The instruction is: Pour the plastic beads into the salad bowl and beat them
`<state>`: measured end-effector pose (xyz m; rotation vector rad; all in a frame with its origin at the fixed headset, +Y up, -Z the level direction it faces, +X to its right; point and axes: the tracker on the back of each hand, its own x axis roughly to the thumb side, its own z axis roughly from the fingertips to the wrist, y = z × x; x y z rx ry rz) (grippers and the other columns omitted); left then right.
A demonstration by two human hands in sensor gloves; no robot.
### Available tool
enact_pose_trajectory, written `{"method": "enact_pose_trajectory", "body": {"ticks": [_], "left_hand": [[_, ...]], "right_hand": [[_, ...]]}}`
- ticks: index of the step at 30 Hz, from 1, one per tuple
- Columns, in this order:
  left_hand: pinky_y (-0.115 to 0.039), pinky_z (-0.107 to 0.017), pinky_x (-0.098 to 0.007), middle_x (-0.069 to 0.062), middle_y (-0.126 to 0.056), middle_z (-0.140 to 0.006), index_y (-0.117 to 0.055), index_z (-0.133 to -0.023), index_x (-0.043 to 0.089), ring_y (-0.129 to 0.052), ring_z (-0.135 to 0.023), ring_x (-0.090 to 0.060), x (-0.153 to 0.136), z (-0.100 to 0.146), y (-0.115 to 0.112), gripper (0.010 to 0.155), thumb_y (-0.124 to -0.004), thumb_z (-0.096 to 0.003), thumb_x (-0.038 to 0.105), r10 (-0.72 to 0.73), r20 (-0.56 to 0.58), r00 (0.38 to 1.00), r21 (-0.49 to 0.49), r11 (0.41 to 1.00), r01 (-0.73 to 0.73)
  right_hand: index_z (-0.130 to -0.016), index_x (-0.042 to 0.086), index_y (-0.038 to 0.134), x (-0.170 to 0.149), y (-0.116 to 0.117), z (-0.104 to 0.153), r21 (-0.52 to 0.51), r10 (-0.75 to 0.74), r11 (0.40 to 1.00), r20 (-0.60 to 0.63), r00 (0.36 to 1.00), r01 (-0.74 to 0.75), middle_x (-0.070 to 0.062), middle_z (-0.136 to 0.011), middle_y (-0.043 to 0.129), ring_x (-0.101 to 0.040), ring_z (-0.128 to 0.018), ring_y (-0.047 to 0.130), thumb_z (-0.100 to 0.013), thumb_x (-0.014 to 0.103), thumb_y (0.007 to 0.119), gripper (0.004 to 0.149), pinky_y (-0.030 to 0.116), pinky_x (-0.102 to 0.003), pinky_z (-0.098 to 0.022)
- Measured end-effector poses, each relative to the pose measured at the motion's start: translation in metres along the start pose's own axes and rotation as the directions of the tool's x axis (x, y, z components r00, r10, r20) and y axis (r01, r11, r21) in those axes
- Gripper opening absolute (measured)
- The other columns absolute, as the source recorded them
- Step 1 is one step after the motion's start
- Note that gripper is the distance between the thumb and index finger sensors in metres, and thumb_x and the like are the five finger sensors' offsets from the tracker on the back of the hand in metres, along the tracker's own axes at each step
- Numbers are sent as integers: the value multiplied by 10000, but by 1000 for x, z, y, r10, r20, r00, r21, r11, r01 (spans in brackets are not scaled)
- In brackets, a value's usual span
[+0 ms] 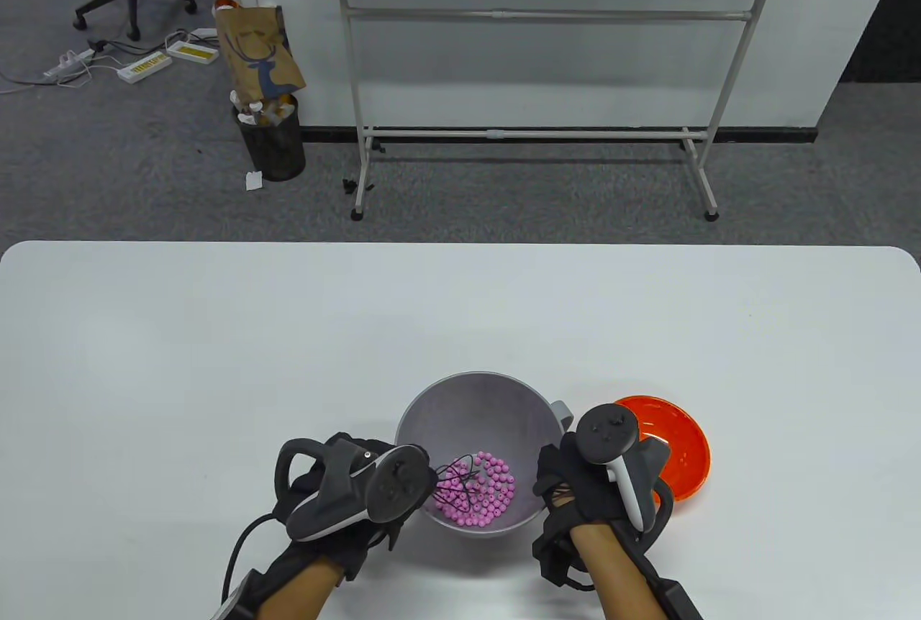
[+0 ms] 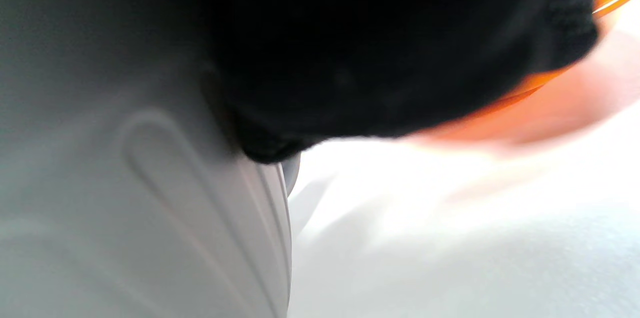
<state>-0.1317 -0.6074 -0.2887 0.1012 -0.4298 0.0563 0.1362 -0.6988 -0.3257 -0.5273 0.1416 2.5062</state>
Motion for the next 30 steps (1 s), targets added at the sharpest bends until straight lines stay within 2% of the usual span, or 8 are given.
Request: {"method": "enact_pose_trajectory", "body": {"ticks": [4,13,16,20,24,27,30], "left_hand": [[-904,-376,-376,116,-1033,-191,-973,-725,308,-1013,-124,-83,-2,-6,-17,416,-844,-436,578,112,-1,994,20,993,-112],[-905,-371,-374,132,-1031,-200,-939,-774,331,-1016,-128,-73,-3,-6,-30,469,-841,-412,612,-31,-60,998,216,975,43],[-903,-374,-379,124,-1034,-201,-936,-780,331,-1017,-130,-82,-5,-6,-29,468,-851,-410,604,-51,-75,996,228,971,67],[-903,-375,-380,121,-1036,-191,-949,-763,333,-1017,-129,-87,-5,-4,-21,449,-857,-409,596,-145,-99,984,230,959,164],[-904,-374,-380,116,-1036,-179,-986,-700,322,-1015,-111,-89,2,-3,-10,409,-868,-413,588,-192,-98,977,159,966,206],[-905,-376,-374,115,-1035,-175,-990,-698,309,-1013,-108,-88,7,-1,-2,410,-870,-418,584,-189,-82,978,83,977,196],[-906,-377,-368,112,-1033,-168,-995,-692,299,-1009,-104,-85,7,2,5,410,-878,-417,580,-113,-47,993,22,993,114]], "right_hand": [[-803,42,844,0,0,0,0,0,1000,0,1000,0,-58,-345,1037,-129,6,1009,-471,433,813,515,875,-358,-191],[-803,43,844,0,0,0,-1,0,1000,0,1000,0,-57,-345,1037,-128,6,1009,-472,434,813,513,875,-358,-191],[-803,42,844,0,0,0,0,0,1000,1,1000,0,-55,-345,1037,-128,5,1009,-471,434,813,514,875,-358,-191],[-804,41,843,0,0,0,-1,1,1000,1,1000,-1,-55,-345,1037,-128,5,1010,-471,434,813,516,875,-358,-191],[-804,44,843,0,0,0,0,0,1000,1,1000,0,-58,-345,1037,-129,6,1009,-471,434,813,513,875,-358,-191],[-804,42,843,0,0,0,0,-1,1000,1,1000,1,-56,-344,1037,-129,6,1009,-471,433,813,514,875,-358,-191],[-804,41,843,0,0,0,0,-1,1000,1,1000,1,-59,-345,1037,-129,7,1009,-471,433,813,515,875,-359,-191]]}}
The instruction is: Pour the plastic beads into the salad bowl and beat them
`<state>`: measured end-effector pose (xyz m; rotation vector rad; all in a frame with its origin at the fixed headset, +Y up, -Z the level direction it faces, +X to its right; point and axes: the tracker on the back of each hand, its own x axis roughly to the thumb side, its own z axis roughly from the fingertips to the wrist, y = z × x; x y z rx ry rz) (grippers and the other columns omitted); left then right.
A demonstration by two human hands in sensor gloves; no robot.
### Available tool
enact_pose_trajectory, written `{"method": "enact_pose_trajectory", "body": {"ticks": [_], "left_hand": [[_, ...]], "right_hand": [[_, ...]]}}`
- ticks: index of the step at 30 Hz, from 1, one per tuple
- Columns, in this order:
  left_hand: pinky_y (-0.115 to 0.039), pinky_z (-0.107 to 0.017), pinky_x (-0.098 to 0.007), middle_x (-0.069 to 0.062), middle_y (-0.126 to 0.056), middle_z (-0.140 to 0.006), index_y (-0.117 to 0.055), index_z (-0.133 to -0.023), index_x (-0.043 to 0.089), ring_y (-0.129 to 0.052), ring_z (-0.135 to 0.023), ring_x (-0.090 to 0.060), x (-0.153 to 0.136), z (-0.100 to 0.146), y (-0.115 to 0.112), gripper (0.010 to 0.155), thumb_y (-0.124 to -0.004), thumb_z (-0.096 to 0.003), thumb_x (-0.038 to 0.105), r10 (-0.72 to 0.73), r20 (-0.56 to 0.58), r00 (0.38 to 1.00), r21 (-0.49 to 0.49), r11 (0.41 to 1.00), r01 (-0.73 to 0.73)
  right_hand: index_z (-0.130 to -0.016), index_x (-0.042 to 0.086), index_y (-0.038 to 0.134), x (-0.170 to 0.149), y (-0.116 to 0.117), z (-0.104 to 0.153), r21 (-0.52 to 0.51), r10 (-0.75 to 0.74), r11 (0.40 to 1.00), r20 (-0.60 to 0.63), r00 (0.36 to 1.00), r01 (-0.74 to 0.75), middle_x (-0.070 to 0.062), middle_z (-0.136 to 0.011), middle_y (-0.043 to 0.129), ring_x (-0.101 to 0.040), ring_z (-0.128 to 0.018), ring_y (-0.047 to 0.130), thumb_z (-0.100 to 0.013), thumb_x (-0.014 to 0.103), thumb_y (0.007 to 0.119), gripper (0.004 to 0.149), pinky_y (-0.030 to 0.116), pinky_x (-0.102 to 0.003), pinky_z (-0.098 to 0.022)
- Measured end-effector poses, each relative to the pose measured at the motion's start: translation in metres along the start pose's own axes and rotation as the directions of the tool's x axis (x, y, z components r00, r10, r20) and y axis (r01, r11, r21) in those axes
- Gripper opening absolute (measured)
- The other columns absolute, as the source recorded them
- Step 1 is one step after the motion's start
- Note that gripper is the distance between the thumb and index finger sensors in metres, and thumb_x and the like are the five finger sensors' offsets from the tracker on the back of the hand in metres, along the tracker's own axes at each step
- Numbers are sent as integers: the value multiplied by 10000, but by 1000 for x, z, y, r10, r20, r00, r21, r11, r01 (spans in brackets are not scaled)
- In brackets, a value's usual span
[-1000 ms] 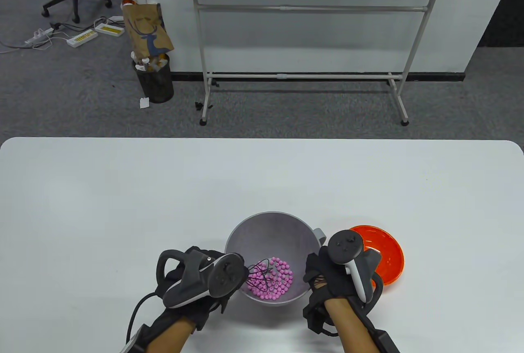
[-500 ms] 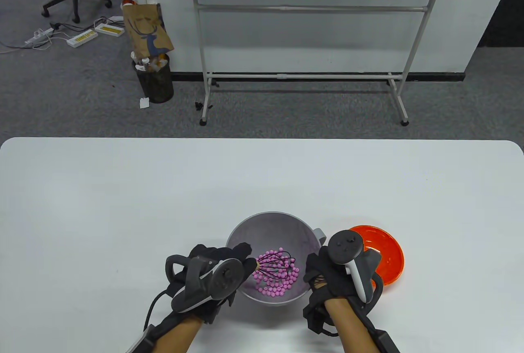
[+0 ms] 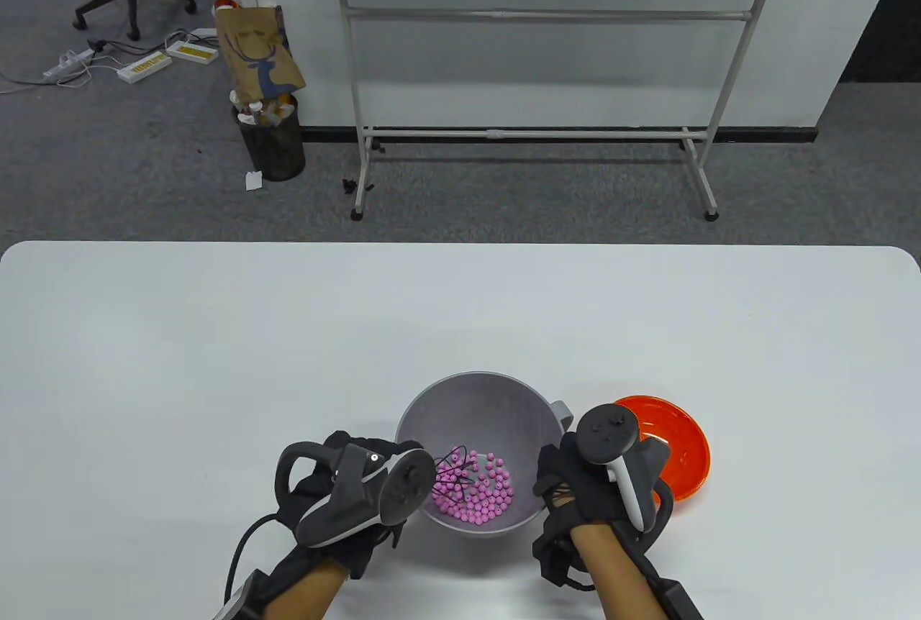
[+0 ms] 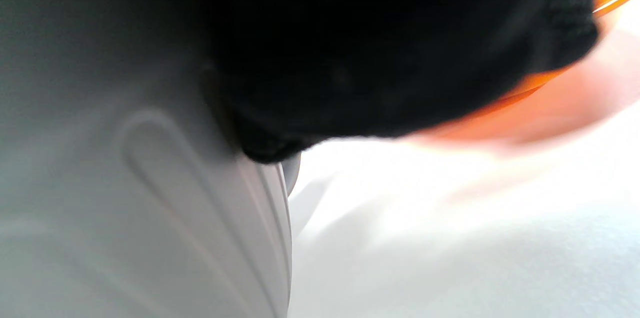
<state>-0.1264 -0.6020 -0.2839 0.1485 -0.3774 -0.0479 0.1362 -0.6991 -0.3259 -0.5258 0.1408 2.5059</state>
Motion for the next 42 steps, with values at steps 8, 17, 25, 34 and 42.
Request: {"method": "enact_pose_trajectory", "body": {"ticks": [8,17,25,34,42], "left_hand": [[-906,-374,-370,126,-1030,-189,-973,-716,312,-1012,-122,-76,5,-6,-23,419,-842,-431,590,165,51,985,47,985,-168],[-907,-365,-373,134,-1031,-197,-944,-762,333,-1012,-113,-75,0,-5,-34,464,-822,-413,613,18,-7,1000,254,967,-16],[-904,-371,-377,108,-1038,-177,-969,-727,337,-1010,-106,-96,-6,-4,-23,420,-870,-402,583,-43,-10,999,213,976,44],[-906,-375,-364,110,-1034,-166,-994,-688,310,-999,-99,-89,-4,0,1,404,-877,-413,581,18,61,998,-2,1000,-18],[-907,-367,-367,131,-1032,-193,-967,-720,330,-1003,-119,-78,11,-4,-23,420,-833,-425,598,93,106,990,120,987,-106]], "right_hand": [[-803,40,844,0,0,0,-2,2,1000,-1,1000,-2,-57,-345,1037,-129,5,1010,-471,433,813,515,875,-359,-191],[-803,42,843,0,0,0,-2,2,1000,-1,1000,-2,-57,-345,1037,-128,5,1009,-471,433,813,514,875,-358,-191],[-804,42,844,0,0,0,-1,3,1000,-2,1000,-3,-57,-345,1038,-130,5,1010,-471,433,813,514,875,-360,-191],[-803,41,843,0,0,0,1,6,1000,1,1000,-6,-56,-346,1038,-130,5,1010,-471,432,813,514,875,-360,-191],[-802,42,844,0,0,0,-3,9,1000,0,1000,-9,-55,-347,1038,-128,4,1010,-474,434,811,513,876,-358,-192]]}}
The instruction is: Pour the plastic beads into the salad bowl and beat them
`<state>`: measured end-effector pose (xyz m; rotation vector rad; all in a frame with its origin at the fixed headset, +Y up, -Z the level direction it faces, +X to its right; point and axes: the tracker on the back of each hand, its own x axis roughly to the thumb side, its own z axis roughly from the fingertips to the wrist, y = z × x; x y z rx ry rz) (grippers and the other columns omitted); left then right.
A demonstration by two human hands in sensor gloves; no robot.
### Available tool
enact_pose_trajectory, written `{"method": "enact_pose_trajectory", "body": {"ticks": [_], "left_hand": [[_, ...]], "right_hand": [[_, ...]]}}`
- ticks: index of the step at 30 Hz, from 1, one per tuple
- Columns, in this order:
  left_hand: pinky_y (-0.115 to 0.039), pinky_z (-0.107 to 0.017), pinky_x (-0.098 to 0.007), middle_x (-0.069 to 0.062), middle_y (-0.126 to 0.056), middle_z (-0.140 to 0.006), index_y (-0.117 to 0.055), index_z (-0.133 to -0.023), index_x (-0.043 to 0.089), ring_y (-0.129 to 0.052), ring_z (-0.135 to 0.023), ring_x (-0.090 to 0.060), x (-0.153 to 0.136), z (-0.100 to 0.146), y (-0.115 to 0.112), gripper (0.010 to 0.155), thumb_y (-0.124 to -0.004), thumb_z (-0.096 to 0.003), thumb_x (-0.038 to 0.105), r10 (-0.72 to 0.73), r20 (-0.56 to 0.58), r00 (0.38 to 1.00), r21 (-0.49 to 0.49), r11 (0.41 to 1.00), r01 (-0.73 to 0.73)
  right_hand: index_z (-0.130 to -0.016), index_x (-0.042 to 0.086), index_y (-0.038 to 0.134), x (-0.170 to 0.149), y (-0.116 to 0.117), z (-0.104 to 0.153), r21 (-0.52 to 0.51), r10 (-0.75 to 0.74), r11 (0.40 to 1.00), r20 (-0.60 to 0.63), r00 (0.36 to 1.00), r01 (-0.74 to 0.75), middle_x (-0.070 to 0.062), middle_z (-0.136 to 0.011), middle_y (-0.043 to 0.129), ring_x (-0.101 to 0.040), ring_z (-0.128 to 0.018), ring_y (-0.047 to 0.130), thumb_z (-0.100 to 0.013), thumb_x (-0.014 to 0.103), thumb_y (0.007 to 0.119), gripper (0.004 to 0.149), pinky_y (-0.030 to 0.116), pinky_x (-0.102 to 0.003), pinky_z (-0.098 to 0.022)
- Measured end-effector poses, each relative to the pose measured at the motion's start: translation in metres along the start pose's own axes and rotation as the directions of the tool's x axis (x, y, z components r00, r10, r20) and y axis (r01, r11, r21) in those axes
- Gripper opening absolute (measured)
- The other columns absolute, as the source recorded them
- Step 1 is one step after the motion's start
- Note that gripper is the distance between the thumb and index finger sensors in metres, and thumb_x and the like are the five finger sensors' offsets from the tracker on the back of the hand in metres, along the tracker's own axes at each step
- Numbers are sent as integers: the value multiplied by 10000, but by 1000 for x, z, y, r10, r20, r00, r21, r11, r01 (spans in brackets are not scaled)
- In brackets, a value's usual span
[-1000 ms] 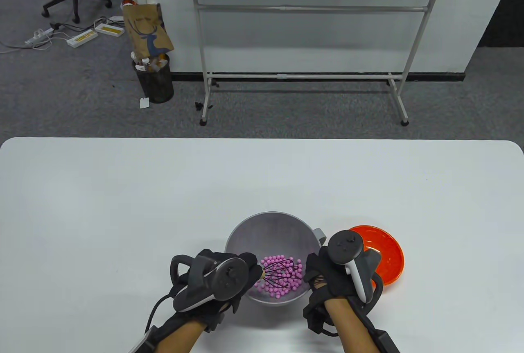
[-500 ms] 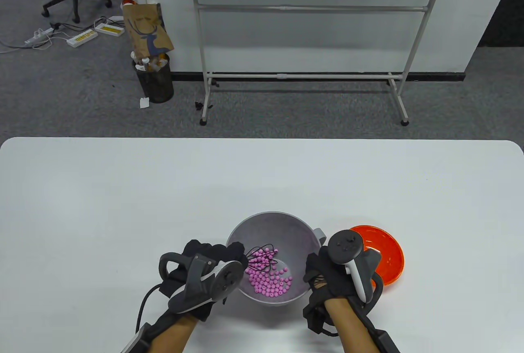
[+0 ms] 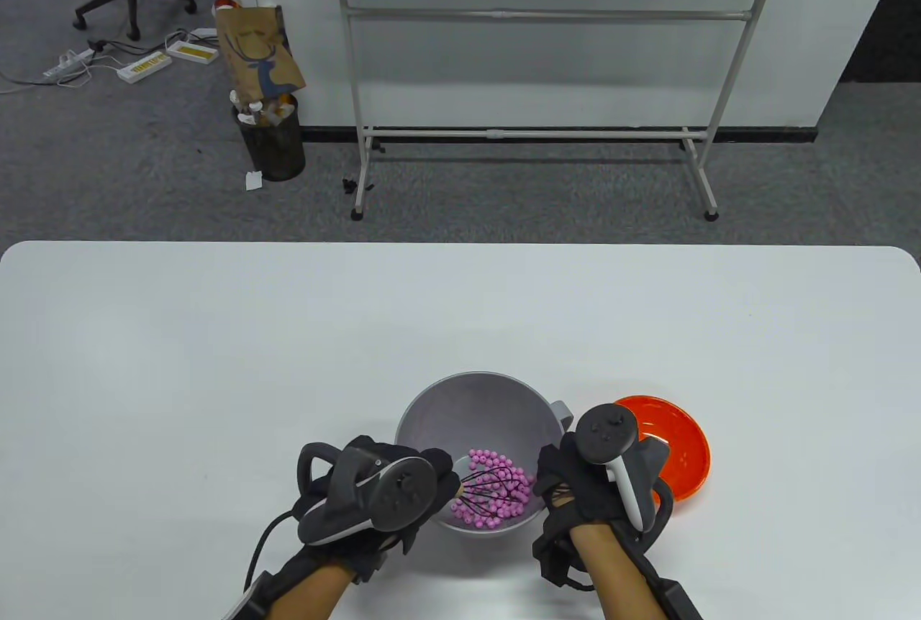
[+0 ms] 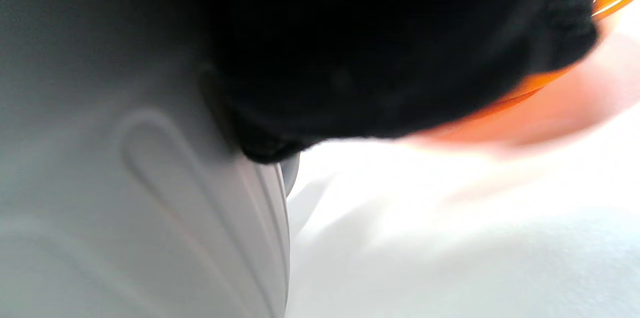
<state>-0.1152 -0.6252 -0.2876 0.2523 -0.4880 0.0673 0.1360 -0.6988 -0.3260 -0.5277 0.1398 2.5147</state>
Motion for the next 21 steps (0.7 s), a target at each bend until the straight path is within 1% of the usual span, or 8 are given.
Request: {"method": "enact_pose_trajectory", "body": {"ticks": [2,3,6,9,13,15,21], "left_hand": [[-908,-363,-369,130,-1031,-187,-967,-723,330,-1004,-105,-79,0,1,-2,430,-833,-418,602,-30,-19,999,66,997,31],[-907,-366,-369,128,-1035,-198,-953,-748,335,-1006,-124,-79,-1,1,-3,447,-835,-416,609,-36,-24,999,84,996,38],[-904,-372,-372,125,-1038,-207,-939,-771,338,-1009,-127,-83,-5,2,-6,468,-836,-407,615,-65,-50,997,125,990,70],[-901,-377,-375,118,-1041,-217,-934,-776,345,-1009,-132,-89,-11,1,-8,467,-840,-402,608,-99,-62,993,142,984,107],[-901,-378,-375,108,-1043,-198,-956,-746,341,-1008,-123,-97,-17,0,-2,438,-872,-396,590,-144,-88,986,100,983,152],[-901,-378,-375,107,-1042,-190,-977,-708,339,-1006,-122,-98,-17,0,4,412,-876,-397,589,-160,-82,984,53,985,165],[-904,-374,-368,108,-1040,-184,-982,-703,320,-996,-111,-98,-8,1,19,410,-878,-408,585,-195,-64,979,-69,979,190]], "right_hand": [[-803,41,843,0,0,0,0,-1,1000,1,1000,1,-55,-346,1038,-128,4,1010,-474,434,811,513,875,-358,-192],[-804,40,843,0,0,0,0,-2,1000,1,1000,2,-55,-346,1038,-127,4,1010,-474,434,811,515,875,-359,-192],[-803,40,843,0,0,0,1,-1,1000,1,1000,1,-56,-347,1037,-129,4,1010,-474,433,811,514,875,-358,-192],[-803,38,843,0,0,0,2,-3,1000,1,1000,3,-56,-346,1037,-129,5,1010,-474,433,811,515,875,-359,-191],[-803,41,843,0,0,0,3,-2,1000,1,1000,2,-57,-346,1038,-128,6,1010,-474,434,811,513,875,-359,-192],[-804,39,842,0,0,0,2,-2,1000,1,1000,2,-57,-346,1038,-129,5,1010,-475,433,810,515,875,-359,-192],[-803,40,843,0,0,0,1,-1,1000,1,1000,1,-56,-345,1038,-129,6,1010,-474,433,811,513,875,-359,-191]]}}
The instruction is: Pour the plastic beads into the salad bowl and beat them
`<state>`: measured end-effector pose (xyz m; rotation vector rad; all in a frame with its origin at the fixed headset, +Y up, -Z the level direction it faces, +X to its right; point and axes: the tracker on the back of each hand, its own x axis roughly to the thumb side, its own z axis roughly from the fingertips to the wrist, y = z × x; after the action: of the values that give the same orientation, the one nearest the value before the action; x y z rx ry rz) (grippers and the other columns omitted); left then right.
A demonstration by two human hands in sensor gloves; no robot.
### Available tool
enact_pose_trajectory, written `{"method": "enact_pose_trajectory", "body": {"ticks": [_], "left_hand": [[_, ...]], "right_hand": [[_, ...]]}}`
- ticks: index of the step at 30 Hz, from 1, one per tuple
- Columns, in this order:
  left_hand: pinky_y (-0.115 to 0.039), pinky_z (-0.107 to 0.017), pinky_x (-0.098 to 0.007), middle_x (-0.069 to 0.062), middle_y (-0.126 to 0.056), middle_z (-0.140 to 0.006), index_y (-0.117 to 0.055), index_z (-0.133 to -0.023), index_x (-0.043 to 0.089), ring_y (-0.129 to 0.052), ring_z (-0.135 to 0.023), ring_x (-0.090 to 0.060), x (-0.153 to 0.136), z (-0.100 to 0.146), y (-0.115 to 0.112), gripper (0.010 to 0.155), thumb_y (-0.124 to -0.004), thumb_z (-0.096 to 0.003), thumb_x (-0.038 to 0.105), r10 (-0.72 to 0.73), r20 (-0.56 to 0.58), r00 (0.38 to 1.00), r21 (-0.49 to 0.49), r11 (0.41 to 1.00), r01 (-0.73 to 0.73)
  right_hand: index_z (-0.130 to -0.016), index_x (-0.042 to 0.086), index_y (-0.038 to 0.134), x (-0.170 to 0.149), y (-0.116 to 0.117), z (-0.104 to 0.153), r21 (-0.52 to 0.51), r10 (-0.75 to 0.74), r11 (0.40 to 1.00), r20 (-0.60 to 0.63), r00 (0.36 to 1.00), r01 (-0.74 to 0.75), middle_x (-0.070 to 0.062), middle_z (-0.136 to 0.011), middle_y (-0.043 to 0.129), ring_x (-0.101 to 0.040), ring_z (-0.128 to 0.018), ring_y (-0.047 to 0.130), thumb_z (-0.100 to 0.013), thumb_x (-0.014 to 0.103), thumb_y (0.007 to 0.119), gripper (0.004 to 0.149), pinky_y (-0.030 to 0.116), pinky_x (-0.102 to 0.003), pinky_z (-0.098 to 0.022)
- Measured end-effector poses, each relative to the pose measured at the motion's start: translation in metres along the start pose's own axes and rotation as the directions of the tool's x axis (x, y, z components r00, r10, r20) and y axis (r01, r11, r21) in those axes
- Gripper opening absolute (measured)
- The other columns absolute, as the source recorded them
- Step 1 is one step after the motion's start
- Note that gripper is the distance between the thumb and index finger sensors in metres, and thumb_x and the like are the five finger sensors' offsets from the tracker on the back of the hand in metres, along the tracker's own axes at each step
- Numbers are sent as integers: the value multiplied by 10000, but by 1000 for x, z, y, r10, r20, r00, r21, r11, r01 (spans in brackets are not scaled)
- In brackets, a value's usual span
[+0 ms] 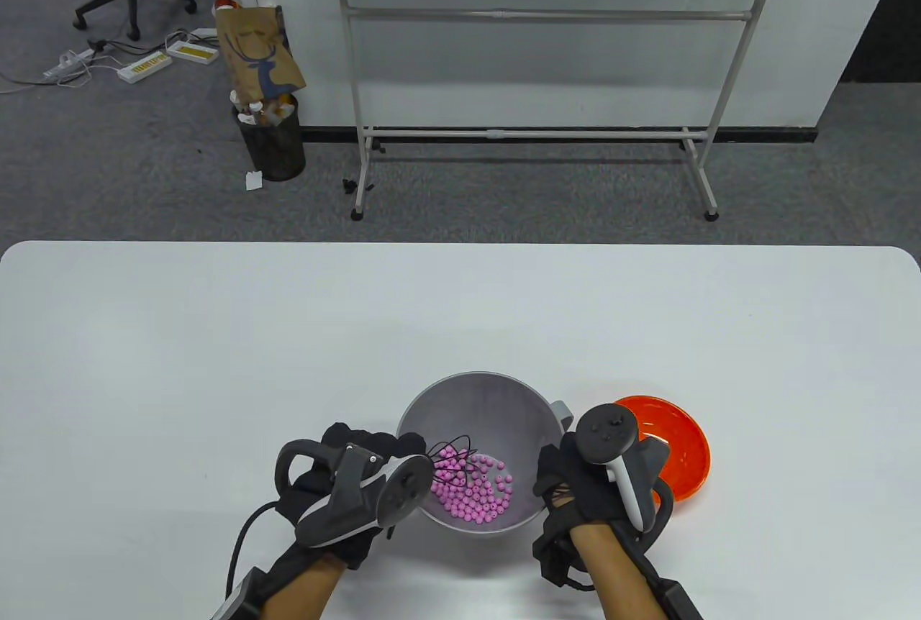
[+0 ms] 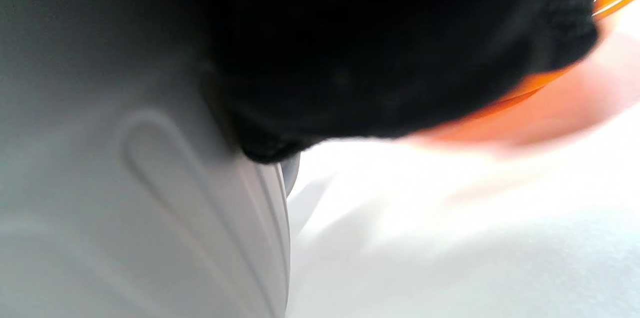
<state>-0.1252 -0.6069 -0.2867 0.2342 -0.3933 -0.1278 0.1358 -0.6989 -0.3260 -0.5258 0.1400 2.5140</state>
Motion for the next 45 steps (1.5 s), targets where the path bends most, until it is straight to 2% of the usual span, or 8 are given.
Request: {"method": "enact_pose_trajectory", "body": {"ticks": [7,15,18,20,26,35,39,45], "left_hand": [[-906,-361,-362,103,-1033,-179,-982,-710,294,-988,-100,-93,-1,-3,0,417,-873,-420,574,279,76,957,-129,955,-268],[-905,-367,-368,127,-1030,-205,-955,-741,333,-1000,-120,-82,5,-3,-22,441,-821,-420,604,184,21,983,106,977,-185],[-905,-370,-367,125,-1032,-206,-945,-757,338,-1001,-121,-82,2,-4,-26,455,-833,-410,609,164,7,986,138,977,-163],[-903,-369,-371,116,-1033,-204,-944,-762,333,-1001,-121,-88,-3,-5,-29,457,-850,-406,603,204,7,979,116,972,-203],[-903,-370,-371,109,-1036,-192,-954,-749,335,-1000,-117,-96,-14,-4,-23,439,-871,-400,589,98,-28,995,129,987,-94],[-902,-375,-373,105,-1037,-191,-976,-719,309,-1000,-117,-100,-13,-2,-1,421,-879,-414,582,64,0,998,-64,996,-63],[-905,-374,-367,108,-1032,-188,-968,-729,285,-998,-114,-90,-4,0,5,434,-871,-422,576,161,97,982,-127,981,-148],[-905,-373,-367,125,-1026,-207,-944,-753,311,-1002,-124,-80,10,-3,-18,442,-814,-434,588,193,106,975,3,981,-194]], "right_hand": [[-802,38,842,0,0,0,0,0,1000,-1,1000,0,-58,-344,1037,-129,6,1009,-475,432,810,513,875,-359,-190],[-801,40,843,0,0,0,-1,-1,1000,0,1000,1,-57,-345,1037,-128,7,1009,-474,433,810,512,875,-359,-190],[-801,39,844,0,0,0,-1,-1,1000,1,1000,1,-57,-344,1037,-127,7,1009,-474,434,810,513,876,-358,-190],[-802,40,843,0,0,0,-3,-2,1000,0,1000,2,-55,-345,1037,-128,8,1008,-474,433,811,513,875,-359,-190],[-802,40,844,0,0,0,-3,-1,1000,-2,1000,1,-57,-345,1037,-128,7,1008,-475,433,810,512,875,-358,-190],[-804,39,842,0,0,0,-1,-4,1000,0,1000,4,-58,-345,1037,-129,7,1008,-475,433,810,514,875,-359,-190],[-803,40,843,0,0,0,0,-5,1000,0,1000,5,-58,-347,1037,-130,5,1009,-474,432,810,512,875,-360,-191],[-804,40,841,0,0,0,-1,-6,1000,-1,1000,6,-58,-346,1037,-130,4,1009,-474,433,810,513,875,-359,-192]]}}
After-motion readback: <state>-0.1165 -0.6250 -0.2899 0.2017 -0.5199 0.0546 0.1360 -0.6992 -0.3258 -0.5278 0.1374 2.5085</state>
